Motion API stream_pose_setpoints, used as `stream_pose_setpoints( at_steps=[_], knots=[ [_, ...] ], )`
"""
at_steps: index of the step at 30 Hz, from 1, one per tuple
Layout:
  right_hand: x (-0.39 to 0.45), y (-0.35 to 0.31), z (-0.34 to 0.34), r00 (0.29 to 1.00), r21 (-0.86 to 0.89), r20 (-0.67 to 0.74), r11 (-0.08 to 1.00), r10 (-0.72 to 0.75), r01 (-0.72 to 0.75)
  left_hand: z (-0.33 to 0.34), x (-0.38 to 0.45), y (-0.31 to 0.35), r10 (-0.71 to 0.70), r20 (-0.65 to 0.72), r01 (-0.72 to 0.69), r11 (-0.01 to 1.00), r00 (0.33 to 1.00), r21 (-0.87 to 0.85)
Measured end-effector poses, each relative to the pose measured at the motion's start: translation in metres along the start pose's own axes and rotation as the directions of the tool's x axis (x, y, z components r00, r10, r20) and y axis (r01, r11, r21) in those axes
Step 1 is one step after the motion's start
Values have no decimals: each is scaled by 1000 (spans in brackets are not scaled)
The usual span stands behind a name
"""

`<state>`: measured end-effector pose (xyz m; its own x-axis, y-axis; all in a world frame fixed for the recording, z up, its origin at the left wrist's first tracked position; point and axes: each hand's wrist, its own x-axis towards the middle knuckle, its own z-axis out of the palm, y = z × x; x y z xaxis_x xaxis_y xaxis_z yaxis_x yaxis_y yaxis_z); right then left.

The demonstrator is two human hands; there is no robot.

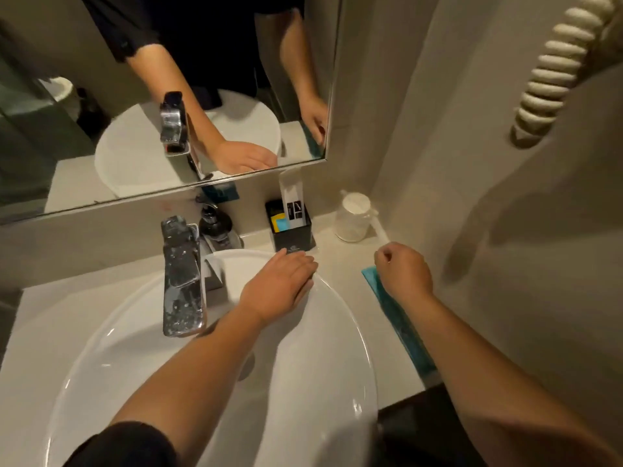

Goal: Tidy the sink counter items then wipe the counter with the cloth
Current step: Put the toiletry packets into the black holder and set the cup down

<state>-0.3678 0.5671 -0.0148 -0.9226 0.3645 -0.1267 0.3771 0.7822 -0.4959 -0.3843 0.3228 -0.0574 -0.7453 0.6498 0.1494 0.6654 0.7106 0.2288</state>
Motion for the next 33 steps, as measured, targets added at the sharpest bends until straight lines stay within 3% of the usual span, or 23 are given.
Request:
stream_pose_setpoints(
  at_steps=[3,6,10,20,23,25,28,33],
  knots=[
    [-29,49,13,988,-229,143,973,59,-25,2,0,0,-24,21,24,1000,999,3],
    [-42,66,19,980,-361,185,933,69,3,0,0,2,-24,24,23,1000,999,16],
    [-43,68,25,980,-387,178,922,84,-9,1,0,2,-26,12,26,999,1000,19],
    [-31,67,21,954,-92,238,982,183,-165,-3,-1,4,-38,6,38,999,999,4],
    [-28,55,10,953,122,267,975,145,-183,-6,-1,5,-39,17,39,999,999,-10],
    [-22,35,-5,975,251,217,962,56,-111,-8,-2,4,-22,17,22,1000,1000,-19],
    [-11,-12,-31,985,451,148,892,-94,17,-9,-1,4,2,24,-1,1000,1000,-17],
    [9,-98,-46,969,731,86,676,-234,98,-10,0,4,24,-35,-24,1000,999,-16]
  ],
)
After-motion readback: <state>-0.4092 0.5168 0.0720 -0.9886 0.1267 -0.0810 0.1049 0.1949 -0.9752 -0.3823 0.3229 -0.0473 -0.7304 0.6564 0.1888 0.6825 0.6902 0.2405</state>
